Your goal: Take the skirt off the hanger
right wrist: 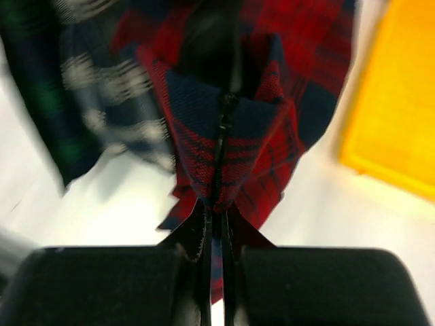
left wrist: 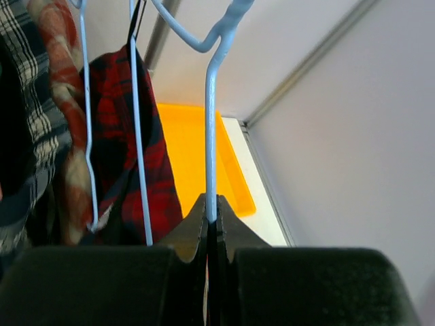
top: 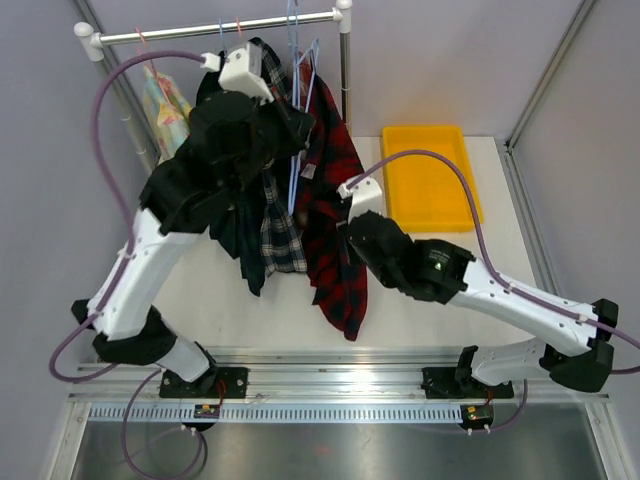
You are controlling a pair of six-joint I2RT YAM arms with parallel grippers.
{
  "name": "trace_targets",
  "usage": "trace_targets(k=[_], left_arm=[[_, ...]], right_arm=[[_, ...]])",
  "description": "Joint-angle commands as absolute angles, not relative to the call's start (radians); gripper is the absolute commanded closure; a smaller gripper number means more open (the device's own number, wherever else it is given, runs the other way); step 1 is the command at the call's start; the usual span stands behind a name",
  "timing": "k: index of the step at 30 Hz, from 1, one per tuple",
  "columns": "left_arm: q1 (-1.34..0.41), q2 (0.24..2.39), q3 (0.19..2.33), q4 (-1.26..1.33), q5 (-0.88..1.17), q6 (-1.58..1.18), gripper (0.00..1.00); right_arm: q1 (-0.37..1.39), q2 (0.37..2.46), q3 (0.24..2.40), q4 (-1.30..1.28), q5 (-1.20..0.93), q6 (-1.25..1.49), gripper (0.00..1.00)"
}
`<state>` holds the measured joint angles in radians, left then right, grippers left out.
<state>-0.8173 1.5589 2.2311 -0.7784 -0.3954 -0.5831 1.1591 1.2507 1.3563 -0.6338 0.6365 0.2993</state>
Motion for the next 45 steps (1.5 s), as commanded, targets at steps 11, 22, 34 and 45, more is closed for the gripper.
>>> trace_targets(k=[11, 22, 34, 45], left_arm=[[-1.031, 1.382, 2.089, -1.259, -0.144, -0.733, 1.00], [-1.261, 1.325, 2.066, -1.310, -0.225, -0.807, 1.00], [-1.269, 1.263, 2.027, -1.280, -0.114, -0.785, 1.00], [-1.261, 1.290, 1.554, -1.224, -0.116, -0.810, 1.00]], right_arm=[[0.689, 1.471, 1.894, -0.532, 0.681, 0.017, 1.00], [0.332, 1.687, 2.258, -0.644, 0.588, 0.035, 1.00], [0.078, 2.035, 2.615, -0.703, 0.358, 0.196, 1.00], [0.012, 2.232, 2.681, -0.581, 0.347, 0.294, 1.00]])
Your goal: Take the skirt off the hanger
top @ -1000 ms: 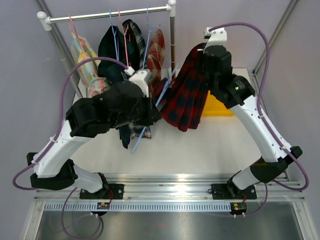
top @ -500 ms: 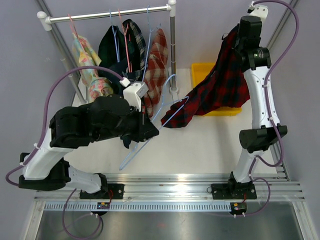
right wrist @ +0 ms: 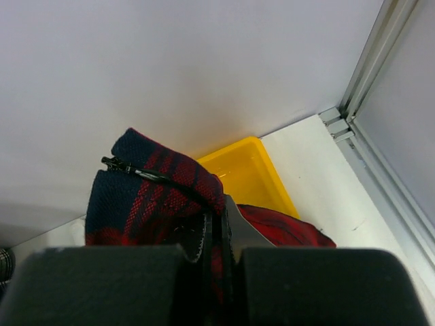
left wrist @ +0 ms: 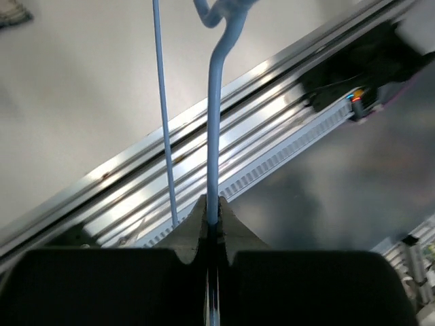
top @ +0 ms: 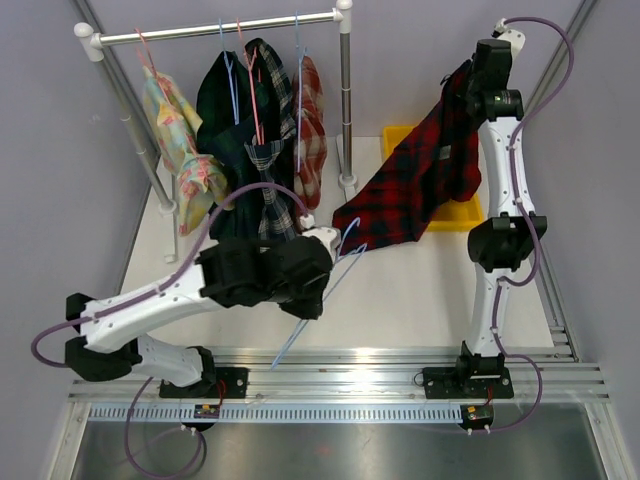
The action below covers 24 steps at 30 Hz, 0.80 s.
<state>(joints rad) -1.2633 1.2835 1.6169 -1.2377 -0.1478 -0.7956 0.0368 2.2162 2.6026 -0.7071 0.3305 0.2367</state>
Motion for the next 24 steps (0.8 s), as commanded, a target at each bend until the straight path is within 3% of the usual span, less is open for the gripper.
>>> trace_targets(k=[1, 8, 14, 18, 19, 20, 21, 24], left_arm=[[-1.262, 1.289, 1.568, -1.235, -0.124, -0.818, 1.00], [-1.276, 1.052, 1.565, -1.155, -0.118, -0.873, 1.00], [-1.276, 1.107, 1.629, -1.242, -0.325, -0.891, 1.00], [-1.264, 1.289, 1.912, -1.272, -0.570, -0.806, 1.00], [-1.252, 1.330, 1.969, -1.278, -0.598, -0.749, 1.00], [-1.235, 1.369, 2.023, -1.282, -0.616, -0.718, 1.00], [-1.191, 1.418, 2.090, -1.282, -0.626, -0.689, 1.00], [-1.100, 1.557, 2.290, -1.266, -0.628, -0.592, 1.00]], right_arm=[[-0.027, 2.240, 2.681, -0.589, 0.331, 0.317, 1.00], [-0.106, 2.252, 2.545, -0.563, 0.172, 0.425, 1.00], [-0.098, 2.188, 2.383, -0.381, -0.237, 0.439, 1.00], [-0.046, 2.151, 2.296, -0.347, -0.357, 0.387, 0.99], [-0.038, 2.160, 2.322, -0.413, -0.357, 0.358, 0.86], [-0.034, 2.172, 2.353, -0.475, -0.338, 0.351, 0.52], [-0.032, 2.189, 2.385, -0.542, -0.315, 0.351, 0.01], [-0.032, 2.186, 2.389, -0.735, -0.215, 0.387, 0.01]])
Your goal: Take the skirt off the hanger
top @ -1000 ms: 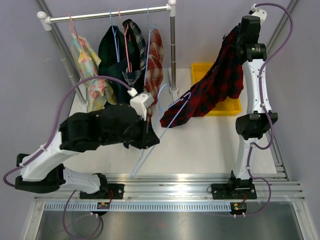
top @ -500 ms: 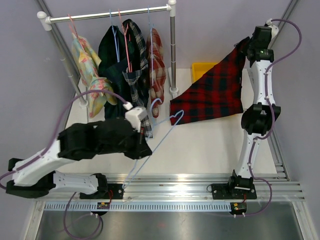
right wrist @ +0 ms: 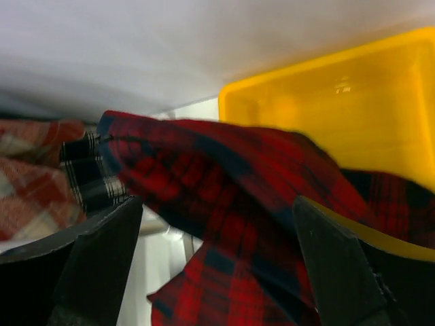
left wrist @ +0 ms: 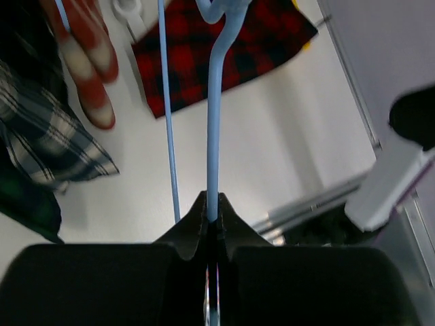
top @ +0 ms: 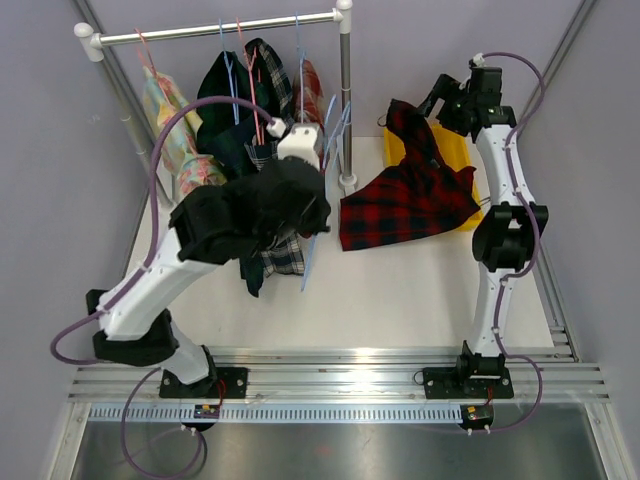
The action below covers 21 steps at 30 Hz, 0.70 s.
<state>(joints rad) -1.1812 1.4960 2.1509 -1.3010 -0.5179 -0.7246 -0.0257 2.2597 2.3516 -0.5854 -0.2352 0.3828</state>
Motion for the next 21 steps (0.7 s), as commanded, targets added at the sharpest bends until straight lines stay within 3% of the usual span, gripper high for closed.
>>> trace_targets(k=[1, 4, 7, 14, 21], left_arm=[[-1.073, 1.593, 2.345, -1.237, -0.609, -0.575, 1.00], [-0.964, 1.608, 2.353, -1.148, -0.549, -0.534, 1.00], [-0.891, 1.624, 2.358, -1.109, -0.525, -0.525, 1.00], [-0.801, 1.611, 2.240, -0.846, -0.382, -0.402, 1.00], [-0.701, 1.801, 2.427, -0.754, -0.256, -0.391, 1.00]], right_arm=[[-0.031, 2.108, 2.325, -0.706, -0.221, 0.388, 0.01], [-0.031, 1.862, 1.834, -0.504, -0.236, 0.411, 0.00], [-0.029, 1.679, 1.593, -0.427, -0.235, 0.416, 0.00], [-0.028, 1.396, 1.316, -0.416, -0.281, 0.459, 0.00], [-0.025, 1.247, 1.229, -0.451, -0.282, 0.440, 0.00]])
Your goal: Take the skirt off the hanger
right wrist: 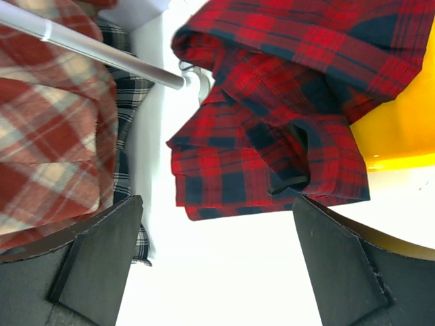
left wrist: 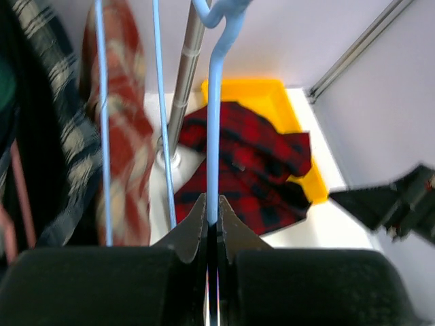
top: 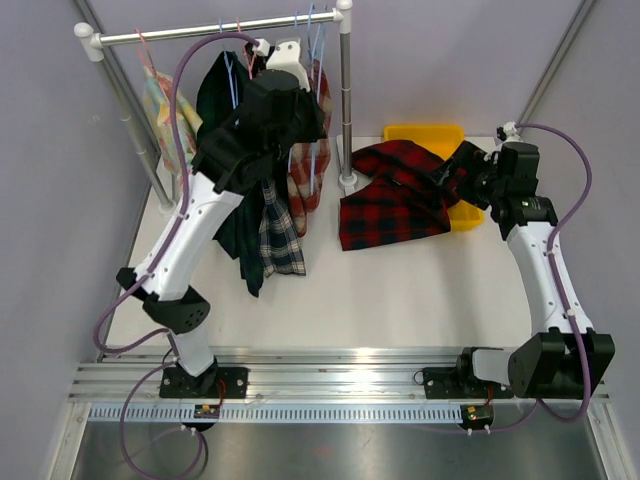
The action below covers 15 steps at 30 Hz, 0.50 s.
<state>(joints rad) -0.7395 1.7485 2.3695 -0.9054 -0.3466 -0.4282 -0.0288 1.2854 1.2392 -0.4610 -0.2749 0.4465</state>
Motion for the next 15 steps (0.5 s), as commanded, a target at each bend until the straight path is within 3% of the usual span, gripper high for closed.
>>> trace_targets(k=[1, 15], left_arm=[[-0.689, 1.824, 2.412, -0.721, -0.236, -0.396, 1.00], [-0.525, 2.088, 2.514, -0.468, -0.026, -0.551, 1.00]], right_arm=[[-0.023, 1.220, 1.218, -0.456, -0.276, 0.442, 0.00], [-0.009, 1.029, 1.059, -0.430, -0.345, 0.508, 0.01]])
